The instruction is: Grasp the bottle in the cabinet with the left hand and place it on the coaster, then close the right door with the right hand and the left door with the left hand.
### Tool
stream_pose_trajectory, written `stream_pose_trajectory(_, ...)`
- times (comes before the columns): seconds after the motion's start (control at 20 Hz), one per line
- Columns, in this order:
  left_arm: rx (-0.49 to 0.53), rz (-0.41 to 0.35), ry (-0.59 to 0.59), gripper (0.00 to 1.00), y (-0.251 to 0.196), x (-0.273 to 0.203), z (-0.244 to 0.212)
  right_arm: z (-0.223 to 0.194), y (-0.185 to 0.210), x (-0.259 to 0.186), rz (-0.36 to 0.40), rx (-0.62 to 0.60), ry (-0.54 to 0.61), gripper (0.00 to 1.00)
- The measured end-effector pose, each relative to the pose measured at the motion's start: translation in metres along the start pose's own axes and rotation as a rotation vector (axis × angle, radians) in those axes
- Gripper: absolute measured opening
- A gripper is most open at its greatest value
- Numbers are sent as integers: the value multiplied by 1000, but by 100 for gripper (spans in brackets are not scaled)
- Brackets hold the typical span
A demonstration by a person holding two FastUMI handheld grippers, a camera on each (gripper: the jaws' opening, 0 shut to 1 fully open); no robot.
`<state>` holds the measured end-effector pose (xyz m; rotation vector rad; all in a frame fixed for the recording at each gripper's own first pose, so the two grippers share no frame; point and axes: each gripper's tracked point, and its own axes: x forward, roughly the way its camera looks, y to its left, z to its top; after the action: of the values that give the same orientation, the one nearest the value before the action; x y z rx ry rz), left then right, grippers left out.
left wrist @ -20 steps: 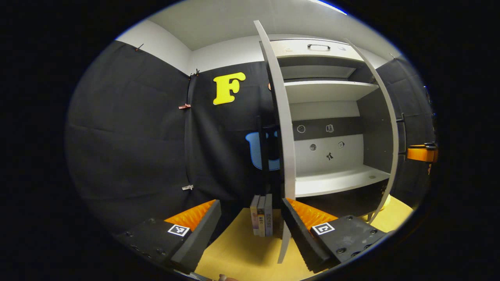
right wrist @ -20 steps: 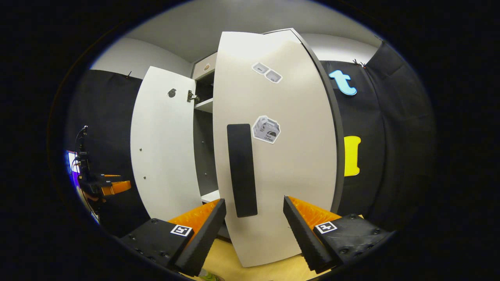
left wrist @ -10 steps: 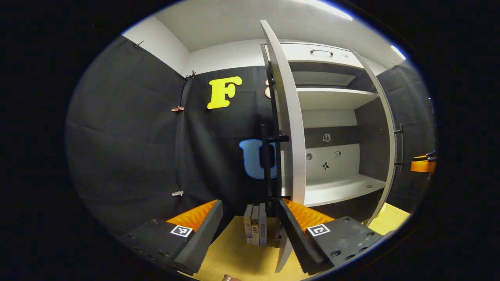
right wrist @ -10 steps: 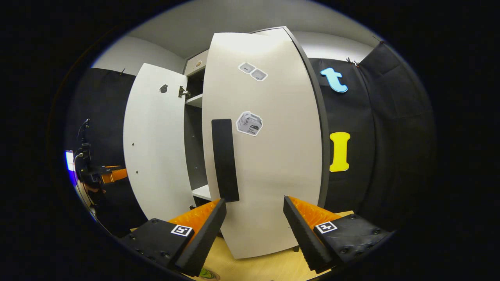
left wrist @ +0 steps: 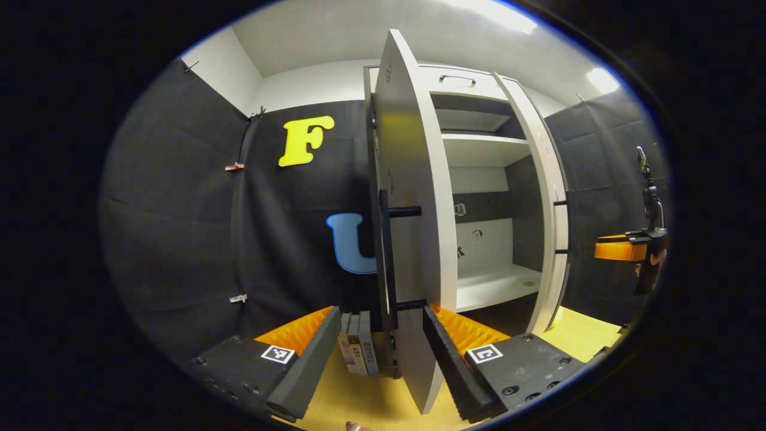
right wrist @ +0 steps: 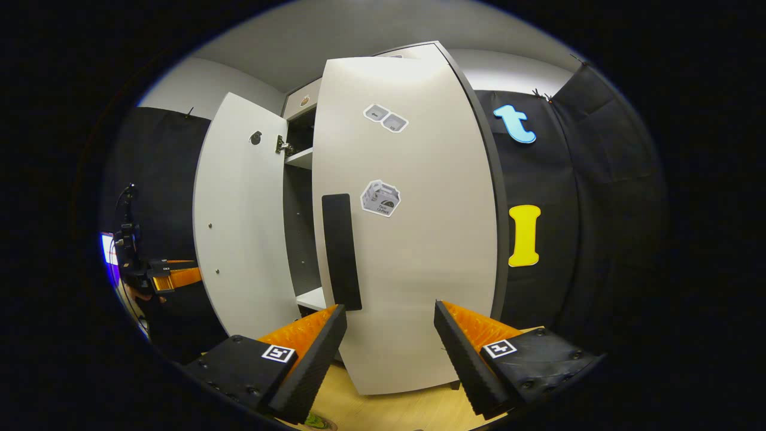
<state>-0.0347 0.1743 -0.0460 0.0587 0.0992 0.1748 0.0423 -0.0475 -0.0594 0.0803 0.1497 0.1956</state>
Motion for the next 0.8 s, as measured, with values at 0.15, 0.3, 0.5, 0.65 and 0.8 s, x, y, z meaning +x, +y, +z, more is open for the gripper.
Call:
stream_pose_trajectory(0.15,-47,-63,-13,87,-26,9,-1,-3,-1,-2,-2,-7,15,98)
stream_pose_trajectory(0.3,-78,-133,-28,89,-53,28,2,-3,-5,-10,-11,-14,21,98)
stream_pose_trajectory(0.5,-55,-211,-38,91,-97,48,5,3,-8,-20,-28,-7,10,98)
stream_pose_trajectory(0.65,-71,-266,-46,91,-120,51,6,6,-10,-27,-39,-11,-1,98)
stream_pose_trajectory(0.8,-60,-278,-29,92,-122,51,1,6,-15,-34,-53,-13,-2,98)
